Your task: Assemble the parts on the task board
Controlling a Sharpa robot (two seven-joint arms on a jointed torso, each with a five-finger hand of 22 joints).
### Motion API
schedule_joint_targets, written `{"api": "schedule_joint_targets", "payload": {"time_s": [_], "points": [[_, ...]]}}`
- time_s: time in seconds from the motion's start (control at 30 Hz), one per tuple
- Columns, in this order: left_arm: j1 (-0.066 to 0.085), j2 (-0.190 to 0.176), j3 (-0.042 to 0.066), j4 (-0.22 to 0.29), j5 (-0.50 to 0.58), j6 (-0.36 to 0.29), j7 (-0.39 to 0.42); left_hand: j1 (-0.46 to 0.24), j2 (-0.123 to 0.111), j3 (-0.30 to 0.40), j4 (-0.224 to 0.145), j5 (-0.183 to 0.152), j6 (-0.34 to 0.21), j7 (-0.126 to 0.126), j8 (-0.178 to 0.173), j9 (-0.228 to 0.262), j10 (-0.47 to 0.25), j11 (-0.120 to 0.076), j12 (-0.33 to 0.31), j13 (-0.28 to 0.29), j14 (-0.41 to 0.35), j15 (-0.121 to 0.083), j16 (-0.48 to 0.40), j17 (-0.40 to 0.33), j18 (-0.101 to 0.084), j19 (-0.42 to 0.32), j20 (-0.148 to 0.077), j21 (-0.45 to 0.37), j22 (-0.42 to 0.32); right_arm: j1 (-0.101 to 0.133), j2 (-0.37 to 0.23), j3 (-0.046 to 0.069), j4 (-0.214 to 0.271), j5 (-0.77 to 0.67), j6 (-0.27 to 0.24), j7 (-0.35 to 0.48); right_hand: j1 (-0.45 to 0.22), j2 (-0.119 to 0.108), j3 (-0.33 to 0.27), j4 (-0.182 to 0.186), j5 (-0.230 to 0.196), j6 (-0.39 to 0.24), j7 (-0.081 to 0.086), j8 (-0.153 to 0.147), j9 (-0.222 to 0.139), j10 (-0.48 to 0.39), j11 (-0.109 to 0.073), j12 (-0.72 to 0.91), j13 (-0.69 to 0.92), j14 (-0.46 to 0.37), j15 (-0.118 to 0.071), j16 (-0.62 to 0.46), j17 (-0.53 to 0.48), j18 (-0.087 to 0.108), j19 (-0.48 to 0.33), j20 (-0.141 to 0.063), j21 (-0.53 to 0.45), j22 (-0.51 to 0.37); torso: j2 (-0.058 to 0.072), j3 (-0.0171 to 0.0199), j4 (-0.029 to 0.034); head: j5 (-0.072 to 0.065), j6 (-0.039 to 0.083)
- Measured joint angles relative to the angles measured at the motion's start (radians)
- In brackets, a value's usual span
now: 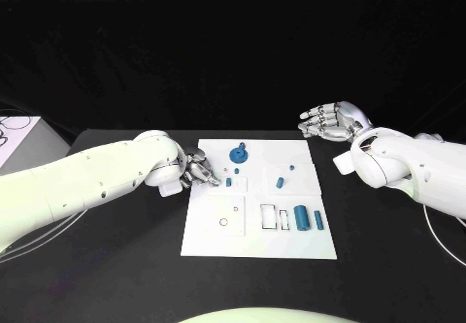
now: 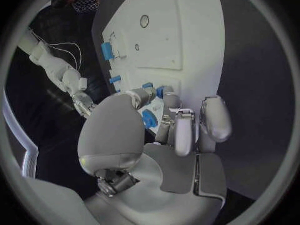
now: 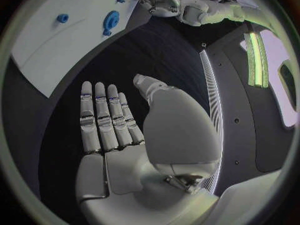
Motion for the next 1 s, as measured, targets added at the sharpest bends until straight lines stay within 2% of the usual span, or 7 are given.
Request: {"api": "schedule_joint_targets", "payload": {"time_s": [0.1,0.23,0.47,0.53,0.6,0.77,1.0], "points": [[0.000,-0.001,0.000,0.002,0.000,0.000,0.001,-0.002,0.002,0.005,0.005,0.053,-0.003,0.003,0.009,0.010,-0.001,0.001,0.000,0.000,0.000,0.000,0.000,0.000,0.000,0.000,0.000,0.000,0.000,0.000,0.000,0.000,0.000,0.000,0.001,0.000,0.000,0.000,0.000,0.000,0.000,0.000,0.000,0.000,0.000,0.000,0.000,0.000,0.000,0.000,0.000,0.000,0.000,0.000,0.000,0.000,0.000,0.000,0.000,0.0001,0.0000,-0.001,0.001],[0.000,-0.003,0.000,0.005,0.002,-0.001,0.002,-0.013,0.012,0.008,0.008,0.089,-0.004,0.004,0.012,0.014,-0.002,0.002,0.000,0.001,0.000,0.000,0.000,0.000,0.000,0.000,0.000,0.000,0.004,0.000,0.000,0.000,0.000,0.000,0.002,0.000,-0.003,0.003,0.000,0.000,0.000,0.000,0.000,-0.004,-0.001,0.000,0.000,0.000,0.000,0.000,0.000,0.000,-0.005,0.000,0.000,0.000,0.000,0.000,0.000,0.0001,0.0004,0.000,0.002],[-0.001,-0.009,-0.002,0.012,0.010,-0.011,0.006,-0.042,0.003,0.010,0.010,0.119,-0.001,0.001,0.024,0.018,0.001,0.008,0.000,0.011,0.000,0.000,0.000,0.000,0.000,0.000,0.000,0.000,0.005,0.000,0.000,0.000,-0.001,0.000,0.004,-0.001,-0.004,0.004,0.000,0.000,0.000,0.000,0.000,-0.004,-0.001,0.000,0.000,0.000,0.000,0.000,0.000,-0.004,-0.005,0.000,0.000,0.000,0.000,0.000,0.001,0.0001,0.0005,0.001,0.002],[-0.002,-0.011,-0.003,0.015,0.014,-0.014,0.007,-0.058,0.002,0.014,0.014,0.137,0.004,0.003,0.030,0.018,0.001,0.007,0.000,0.013,0.000,0.000,0.000,0.000,0.000,0.000,0.000,0.000,0.007,0.000,0.000,0.000,-0.001,0.000,0.005,-0.001,-0.004,0.004,0.000,0.000,0.000,0.000,0.000,-0.004,-0.001,0.000,0.000,0.000,0.000,0.000,0.000,-0.004,-0.005,0.000,0.000,0.000,0.000,0.000,0.001,0.0001,0.0004,0.001,0.002],[-0.003,-0.013,-0.003,0.019,0.017,-0.017,0.007,-0.073,-0.002,0.062,-0.032,0.145,0.008,0.000,0.032,0.020,0.003,0.005,0.004,0.016,0.000,0.000,0.000,0.000,0.000,0.000,0.000,0.004,0.008,0.000,0.000,0.000,-0.001,0.000,0.006,-0.001,-0.004,0.004,0.000,0.000,0.000,0.000,0.000,-0.004,-0.001,0.000,0.000,0.000,0.000,0.000,0.000,-0.004,-0.005,0.000,0.000,0.000,0.000,0.000,0.001,0.0001,0.0003,0.001,0.002],[-0.003,-0.020,-0.003,0.034,0.027,-0.021,0.010,-0.089,-0.004,0.067,-0.035,0.206,0.013,-0.006,0.041,0.019,0.011,0.004,0.012,0.028,0.000,0.000,0.000,0.000,0.000,0.000,0.000,0.008,0.013,0.000,0.001,0.000,-0.002,0.000,0.008,-0.002,-0.004,0.004,0.000,0.000,0.000,0.000,0.000,-0.004,-0.001,0.000,0.000,0.000,0.000,0.000,0.000,-0.004,-0.005,0.000,0.000,0.000,0.000,0.000,0.001,0.0000,0.0004,0.002,0.001],[-0.003,-0.034,0.008,0.055,0.045,-0.020,0.018,-0.095,0.001,0.063,-0.041,0.228,0.022,-0.007,0.041,0.019,0.014,0.002,0.012,0.032,0.000,0.000,0.004,0.000,0.000,0.000,0.000,0.008,0.015,-0.003,0.001,0.000,-0.005,0.000,0.008,-0.001,-0.004,0.004,0.000,0.000,0.000,0.000,0.000,-0.004,-0.001,0.000,0.000,0.000,0.000,0.000,0.000,-0.004,-0.006,0.000,0.000,0.000,0.000,0.000,0.000,0.0000,0.0006,0.005,0.000]]}}
